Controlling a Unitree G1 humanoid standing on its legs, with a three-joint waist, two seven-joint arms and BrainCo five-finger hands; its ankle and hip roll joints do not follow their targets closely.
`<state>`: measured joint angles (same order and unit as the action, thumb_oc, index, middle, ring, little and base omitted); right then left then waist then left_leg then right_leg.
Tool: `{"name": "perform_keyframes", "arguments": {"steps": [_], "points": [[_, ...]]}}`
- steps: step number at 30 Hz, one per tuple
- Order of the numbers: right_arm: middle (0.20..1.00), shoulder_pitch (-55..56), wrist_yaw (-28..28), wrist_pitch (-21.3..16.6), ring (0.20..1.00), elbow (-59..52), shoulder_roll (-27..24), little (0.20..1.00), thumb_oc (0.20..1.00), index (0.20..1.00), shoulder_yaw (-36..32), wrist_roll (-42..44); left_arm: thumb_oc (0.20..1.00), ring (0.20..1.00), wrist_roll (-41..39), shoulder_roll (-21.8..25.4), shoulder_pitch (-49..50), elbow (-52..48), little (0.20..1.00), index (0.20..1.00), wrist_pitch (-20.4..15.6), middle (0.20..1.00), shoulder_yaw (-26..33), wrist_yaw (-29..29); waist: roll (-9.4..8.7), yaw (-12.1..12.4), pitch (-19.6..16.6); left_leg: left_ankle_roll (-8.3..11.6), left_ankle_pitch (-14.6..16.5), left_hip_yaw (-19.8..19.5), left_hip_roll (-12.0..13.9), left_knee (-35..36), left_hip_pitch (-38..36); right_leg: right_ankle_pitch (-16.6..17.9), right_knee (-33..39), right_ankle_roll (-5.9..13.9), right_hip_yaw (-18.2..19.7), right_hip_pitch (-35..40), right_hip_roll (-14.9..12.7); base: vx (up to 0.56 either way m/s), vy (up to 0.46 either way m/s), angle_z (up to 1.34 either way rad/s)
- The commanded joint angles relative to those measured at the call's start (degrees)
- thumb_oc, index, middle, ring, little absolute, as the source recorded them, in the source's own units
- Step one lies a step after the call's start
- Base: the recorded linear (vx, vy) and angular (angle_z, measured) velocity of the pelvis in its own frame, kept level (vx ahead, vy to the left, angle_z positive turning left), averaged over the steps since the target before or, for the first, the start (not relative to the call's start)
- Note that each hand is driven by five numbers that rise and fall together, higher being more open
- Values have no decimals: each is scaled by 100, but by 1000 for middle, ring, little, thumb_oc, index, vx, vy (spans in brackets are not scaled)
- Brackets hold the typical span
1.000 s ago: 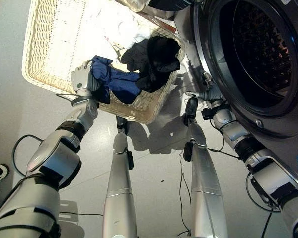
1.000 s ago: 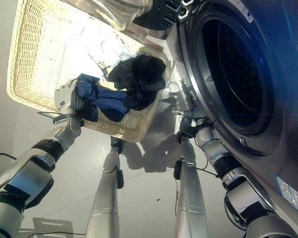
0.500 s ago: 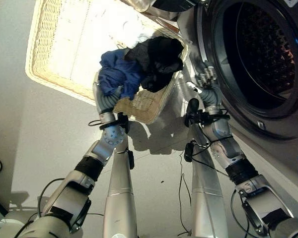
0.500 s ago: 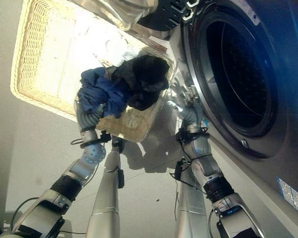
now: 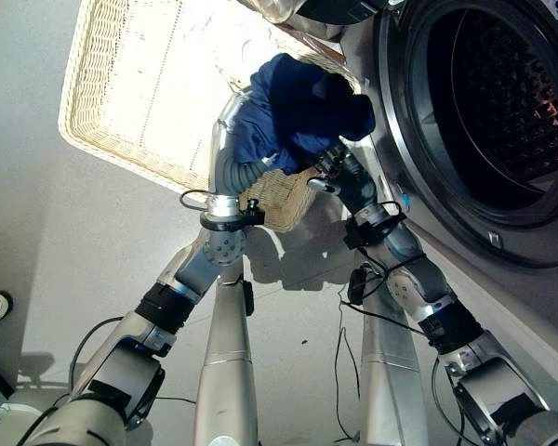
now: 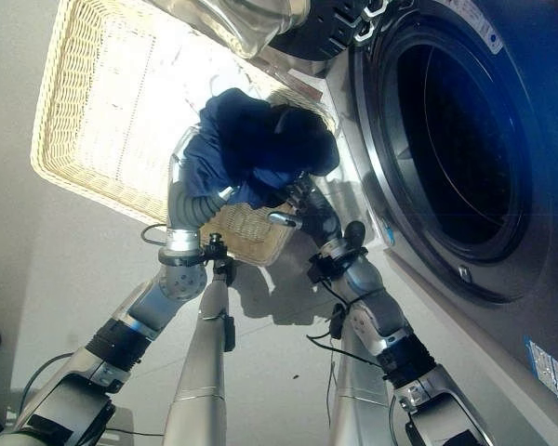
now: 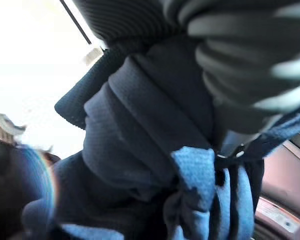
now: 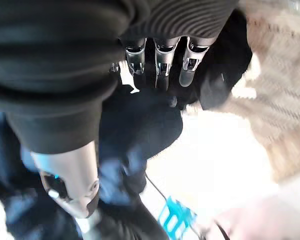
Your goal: Put the clothes into the washing machine.
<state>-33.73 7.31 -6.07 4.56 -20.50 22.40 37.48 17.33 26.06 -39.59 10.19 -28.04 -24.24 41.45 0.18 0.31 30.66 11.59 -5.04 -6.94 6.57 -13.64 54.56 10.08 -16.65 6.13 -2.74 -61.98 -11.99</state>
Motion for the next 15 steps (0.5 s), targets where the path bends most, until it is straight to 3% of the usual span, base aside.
{"name": "perform_keyframes", "arguments": {"steps": [1, 4, 8, 15], "points": [[1000, 52, 303, 26, 1000, -697, 115, 1000, 1000, 1000, 122, 243, 200, 200, 174, 138, -205, -655, 200, 200, -164, 200, -89, -210, -99, 105, -87, -941, -325, -202, -611, -67, 115, 91, -170, 207, -63, 201, 186, 0, 0, 0], [1000, -20, 322, 21, 1000, -727, 99, 1000, 1000, 1000, 185, 325, 200, 200, -41, 135, -274, -679, 200, 200, -161, 200, -195, -506, -99, 106, -87, -935, -331, -198, -615, -83, 115, 102, -158, 206, -68, 212, 188, 0, 0, 0], [1000, -113, 335, -103, 1000, -778, 101, 1000, 1000, 1000, 186, 474, 200, 200, 207, 132, -353, -638, 200, 200, 153, 200, -352, -595, -87, 108, -87, -941, -329, -193, -627, -101, 115, 118, -158, 210, -71, 208, 186, 0, 0, 0], [1000, -222, 841, -91, 1000, -812, 65, 1000, 1000, 1000, 37, 1539, 200, 200, 593, 438, -537, -445, 200, 200, 424, 200, -504, -689, -79, 109, -87, -916, -317, -189, -612, -154, 140, 103, -171, 216, -79, 203, 178, 0, 0, 0]]}}
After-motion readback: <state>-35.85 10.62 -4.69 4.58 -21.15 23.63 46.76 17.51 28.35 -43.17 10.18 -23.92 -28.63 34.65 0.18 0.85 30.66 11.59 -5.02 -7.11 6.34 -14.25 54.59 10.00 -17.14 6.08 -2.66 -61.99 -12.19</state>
